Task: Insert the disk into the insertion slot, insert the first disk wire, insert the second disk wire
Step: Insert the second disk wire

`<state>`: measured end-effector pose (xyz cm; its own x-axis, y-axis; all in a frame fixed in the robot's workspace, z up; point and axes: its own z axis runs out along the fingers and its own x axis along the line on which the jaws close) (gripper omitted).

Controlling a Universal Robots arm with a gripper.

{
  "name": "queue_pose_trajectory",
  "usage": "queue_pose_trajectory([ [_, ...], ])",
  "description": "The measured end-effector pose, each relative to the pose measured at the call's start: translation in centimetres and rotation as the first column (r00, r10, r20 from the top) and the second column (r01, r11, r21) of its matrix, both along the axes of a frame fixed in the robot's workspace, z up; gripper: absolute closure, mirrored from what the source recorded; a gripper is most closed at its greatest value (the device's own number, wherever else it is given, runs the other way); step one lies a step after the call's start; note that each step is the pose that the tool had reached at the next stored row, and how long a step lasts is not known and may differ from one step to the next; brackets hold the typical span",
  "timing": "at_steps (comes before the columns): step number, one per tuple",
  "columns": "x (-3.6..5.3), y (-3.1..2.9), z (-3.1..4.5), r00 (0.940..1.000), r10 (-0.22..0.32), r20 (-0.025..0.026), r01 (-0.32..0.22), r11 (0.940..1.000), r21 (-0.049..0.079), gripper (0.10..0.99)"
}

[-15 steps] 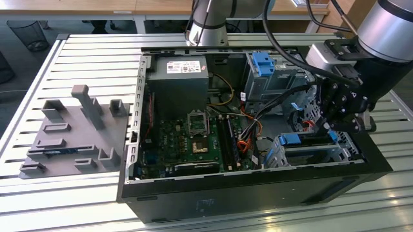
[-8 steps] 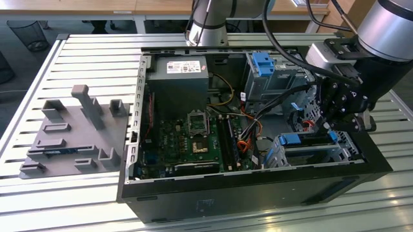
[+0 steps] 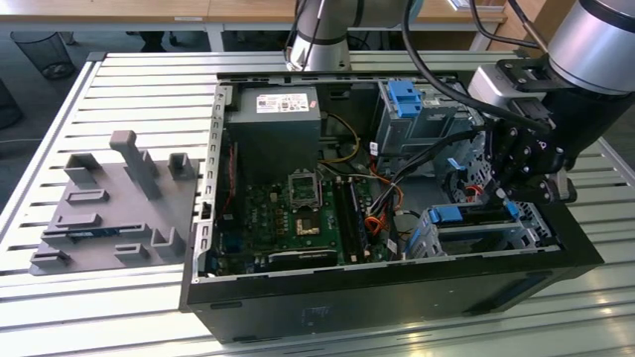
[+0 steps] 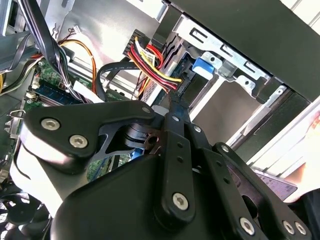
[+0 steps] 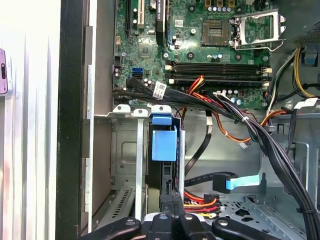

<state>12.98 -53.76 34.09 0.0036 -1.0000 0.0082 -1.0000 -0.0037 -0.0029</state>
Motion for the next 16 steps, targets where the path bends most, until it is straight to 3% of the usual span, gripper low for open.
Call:
queue_pose_trajectory([
  [8, -0.50, 0.11, 0.28, 1.0000, 0.000, -0.0001, 0.000, 1.0000, 0.000, 0.980],
  [16, -0.62, 1.56, 0.98, 1.0000, 0.000, -0.0009, 0.000, 1.0000, 0.000, 0.980],
])
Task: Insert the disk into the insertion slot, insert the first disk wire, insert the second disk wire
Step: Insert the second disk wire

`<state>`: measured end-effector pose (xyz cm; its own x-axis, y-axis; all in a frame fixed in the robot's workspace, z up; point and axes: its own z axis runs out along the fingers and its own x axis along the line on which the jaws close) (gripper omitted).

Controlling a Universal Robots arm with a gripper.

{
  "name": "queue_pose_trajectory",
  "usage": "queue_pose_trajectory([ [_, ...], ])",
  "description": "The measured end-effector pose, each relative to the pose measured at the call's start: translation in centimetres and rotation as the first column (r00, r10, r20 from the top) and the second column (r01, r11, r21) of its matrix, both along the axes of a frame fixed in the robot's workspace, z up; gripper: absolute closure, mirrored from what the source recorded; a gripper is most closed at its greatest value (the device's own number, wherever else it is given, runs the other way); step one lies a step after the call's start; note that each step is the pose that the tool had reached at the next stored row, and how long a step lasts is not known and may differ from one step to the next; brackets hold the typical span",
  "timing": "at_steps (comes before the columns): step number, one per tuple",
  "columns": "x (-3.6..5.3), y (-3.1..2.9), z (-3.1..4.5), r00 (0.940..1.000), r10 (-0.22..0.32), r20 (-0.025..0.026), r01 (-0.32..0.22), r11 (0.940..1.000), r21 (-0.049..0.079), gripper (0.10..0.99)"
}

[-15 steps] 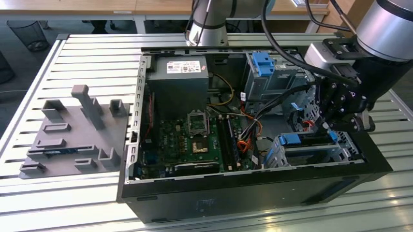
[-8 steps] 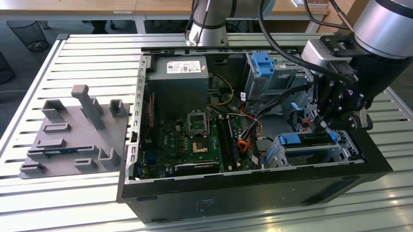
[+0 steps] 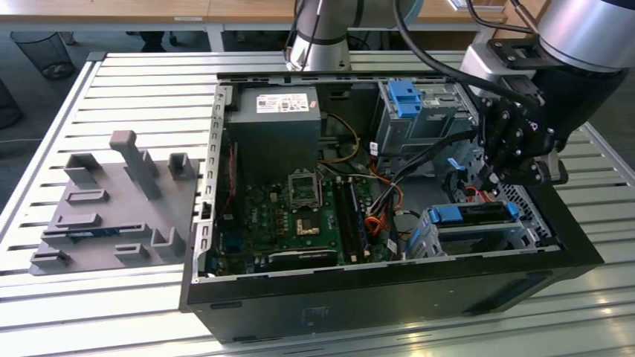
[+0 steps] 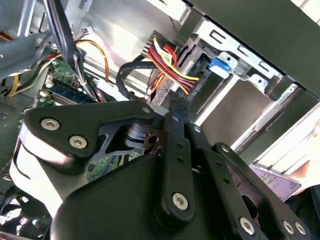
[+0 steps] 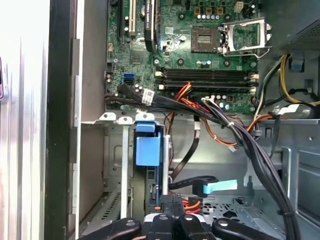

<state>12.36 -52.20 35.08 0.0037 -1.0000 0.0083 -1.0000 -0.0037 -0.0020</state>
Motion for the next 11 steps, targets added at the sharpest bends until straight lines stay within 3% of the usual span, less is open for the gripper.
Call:
queue_pose_trajectory([
  [4, -0.42, 0.27, 0.31, 1.0000, 0.000, 0.0000, 0.000, 1.0000, 0.000, 0.980],
  [11, -1.96, 0.37, 0.40, 1.0000, 0.000, 0.0000, 0.000, 1.0000, 0.001, 0.980],
])
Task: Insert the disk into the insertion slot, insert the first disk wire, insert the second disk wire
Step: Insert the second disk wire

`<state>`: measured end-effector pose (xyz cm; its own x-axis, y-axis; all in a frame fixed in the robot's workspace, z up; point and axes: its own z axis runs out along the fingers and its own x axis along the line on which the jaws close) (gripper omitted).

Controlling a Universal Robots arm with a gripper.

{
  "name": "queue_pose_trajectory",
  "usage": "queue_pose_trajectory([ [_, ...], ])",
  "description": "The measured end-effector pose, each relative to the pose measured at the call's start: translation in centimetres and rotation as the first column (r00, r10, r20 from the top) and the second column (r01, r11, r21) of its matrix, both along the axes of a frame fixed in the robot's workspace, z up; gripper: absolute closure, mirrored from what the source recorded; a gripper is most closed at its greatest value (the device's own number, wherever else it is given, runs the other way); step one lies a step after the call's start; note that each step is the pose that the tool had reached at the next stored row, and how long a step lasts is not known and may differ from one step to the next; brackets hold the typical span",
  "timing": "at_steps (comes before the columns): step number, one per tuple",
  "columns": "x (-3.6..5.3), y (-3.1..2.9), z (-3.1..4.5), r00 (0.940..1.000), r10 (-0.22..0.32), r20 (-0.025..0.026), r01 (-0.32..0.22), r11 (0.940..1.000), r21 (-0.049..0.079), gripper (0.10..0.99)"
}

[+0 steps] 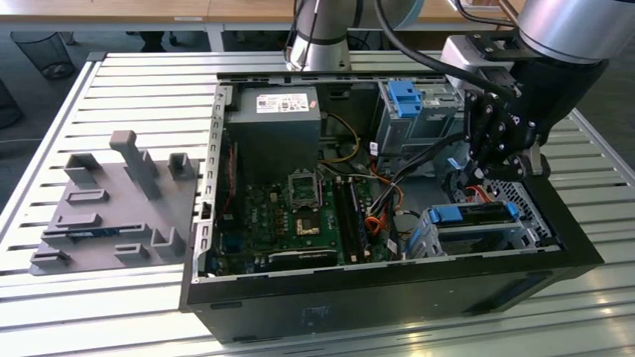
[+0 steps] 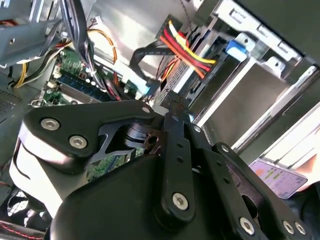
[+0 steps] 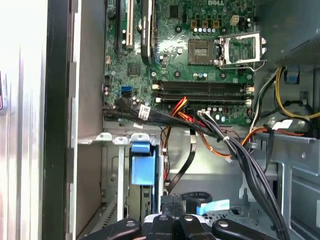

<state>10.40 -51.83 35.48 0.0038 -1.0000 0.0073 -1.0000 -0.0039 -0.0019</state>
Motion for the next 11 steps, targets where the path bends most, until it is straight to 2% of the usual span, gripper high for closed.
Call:
queue_pose_trajectory([
  [1, -0.19, 0.04, 0.01, 1.0000, 0.000, 0.0000, 0.000, 1.0000, 0.000, 0.980],
  [2, -0.72, 0.38, 0.15, 1.0000, 0.000, 0.0000, 0.000, 1.0000, 0.000, 0.980],
  [3, -0.79, 0.72, 0.19, 1.0000, 0.000, 0.0000, 0.000, 1.0000, 0.000, 0.980],
  [6, -0.79, 1.20, 0.18, 1.0000, 0.000, 0.0000, 0.000, 1.0000, 0.000, 0.980],
  [11, -0.79, 1.79, 0.18, 1.0000, 0.000, 0.0000, 0.000, 1.0000, 0.000, 0.973],
])
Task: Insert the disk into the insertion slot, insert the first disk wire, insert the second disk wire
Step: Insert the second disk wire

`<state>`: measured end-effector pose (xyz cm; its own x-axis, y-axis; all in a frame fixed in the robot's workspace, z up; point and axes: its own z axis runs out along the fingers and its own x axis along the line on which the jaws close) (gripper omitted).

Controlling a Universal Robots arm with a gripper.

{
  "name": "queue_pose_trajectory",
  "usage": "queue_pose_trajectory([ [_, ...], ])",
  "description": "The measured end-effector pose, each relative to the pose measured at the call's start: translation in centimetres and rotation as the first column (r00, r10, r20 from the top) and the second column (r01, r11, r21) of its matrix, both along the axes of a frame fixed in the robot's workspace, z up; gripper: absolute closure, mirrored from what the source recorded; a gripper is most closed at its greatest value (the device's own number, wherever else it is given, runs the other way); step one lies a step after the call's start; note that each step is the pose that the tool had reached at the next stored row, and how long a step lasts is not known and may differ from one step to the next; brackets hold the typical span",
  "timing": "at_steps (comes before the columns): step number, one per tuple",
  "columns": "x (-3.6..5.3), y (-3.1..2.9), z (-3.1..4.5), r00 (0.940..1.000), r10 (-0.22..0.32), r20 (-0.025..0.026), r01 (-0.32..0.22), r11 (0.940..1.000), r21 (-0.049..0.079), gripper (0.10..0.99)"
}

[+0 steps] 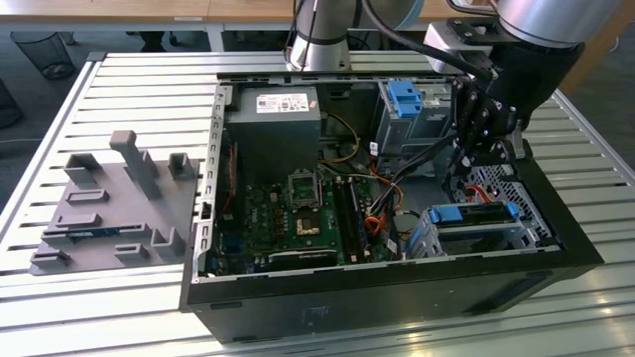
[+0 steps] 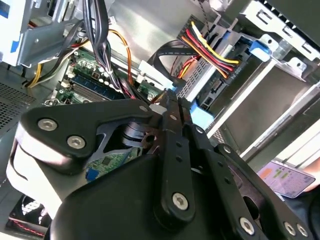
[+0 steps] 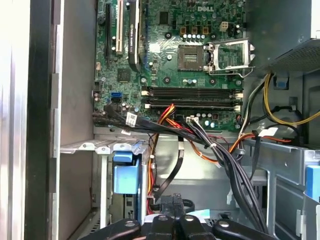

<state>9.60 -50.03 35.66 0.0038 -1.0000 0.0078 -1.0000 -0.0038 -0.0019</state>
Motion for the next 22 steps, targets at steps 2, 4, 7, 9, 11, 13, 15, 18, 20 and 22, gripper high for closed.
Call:
queue_pose_trajectory([
  [2, 0.00, 0.12, -0.05, 1.0000, 0.000, 0.0000, 0.000, 1.0000, 0.000, 0.914],
  [4, 0.01, 0.19, -0.16, 1.0000, 0.000, 0.0001, 0.000, 1.0000, 0.000, 0.902],
  [7, 0.07, 0.25, -0.35, 1.0000, -0.001, 0.0001, 0.001, 1.0000, 0.000, 0.839],
  [9, 0.16, 0.27, -0.48, 1.0000, -0.002, 0.0000, 0.002, 1.0000, 0.000, 0.839],
  [11, 0.23, 0.27, -0.62, 1.0000, -0.004, 0.0000, 0.004, 1.0000, -0.002, 0.839],
  [13, 0.25, 0.29, -0.77, 1.0000, -0.005, 0.0000, 0.005, 1.0000, -0.008, 0.839],
  [15, 0.31, 0.31, -0.92, 1.0000, -0.006, 0.0001, 0.006, 0.9999, -0.015, 0.839],
  [18, 0.42, 0.36, -1.10, 1.0000, -0.007, 0.0002, 0.007, 0.9996, -0.025, 0.839],
  [20, 0.51, 0.41, -1.19, 1.0000, -0.008, 0.0002, 0.008, 0.9994, -0.034, 0.839],
  [22, 0.60, 0.46, -1.26, 1.0000, -0.009, 0.0003, 0.009, 0.9989, -0.045, 0.855],
])
